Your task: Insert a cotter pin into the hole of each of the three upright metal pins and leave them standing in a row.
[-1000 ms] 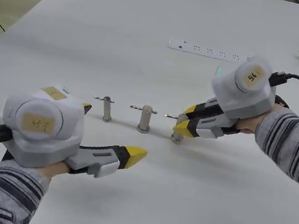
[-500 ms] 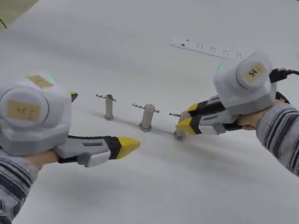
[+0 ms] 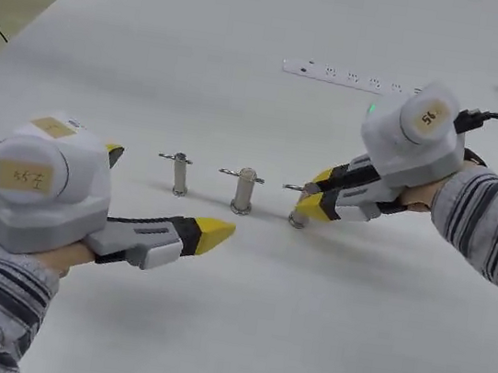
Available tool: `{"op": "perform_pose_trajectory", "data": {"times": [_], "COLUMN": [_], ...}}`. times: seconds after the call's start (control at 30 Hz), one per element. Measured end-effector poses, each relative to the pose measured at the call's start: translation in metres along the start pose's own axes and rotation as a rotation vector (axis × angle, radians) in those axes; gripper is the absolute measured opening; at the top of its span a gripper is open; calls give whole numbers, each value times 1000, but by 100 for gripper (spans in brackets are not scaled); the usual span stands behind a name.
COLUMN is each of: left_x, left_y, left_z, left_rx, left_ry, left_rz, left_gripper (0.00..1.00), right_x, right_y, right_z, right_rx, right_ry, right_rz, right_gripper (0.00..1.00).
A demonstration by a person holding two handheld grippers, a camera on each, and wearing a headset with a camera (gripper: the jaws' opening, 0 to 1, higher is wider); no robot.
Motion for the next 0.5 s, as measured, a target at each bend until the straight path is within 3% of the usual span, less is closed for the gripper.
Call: {"op": "perform_pose_trajectory", "data": {"times": [0.27, 0.5], "left_x": [0, 4], "left_y": [0, 2], "left_z": [-2, -2], "left_rx": [23, 26], "left_ry": [-11, -2], "left_rz": [1, 8], "left_gripper": [99, 99], "right_x": [4, 10], "right_y": [1, 11], "right_z": [1, -1], "right_rx": [-3, -28], "right_ry": [26, 12], "right_rz": [-18, -67], "right_gripper": [11, 25]}}
Point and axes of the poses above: the centre of the closed fingertips' face, and the gripper's own axes: y roughly backward along the fingers, x roughly to its left, z roughly out of its top, the point moved 9 cm from there along y, roughly backward along the fingers, and after that the axes turned 3 degrees about -y, right-handed, at the moved point
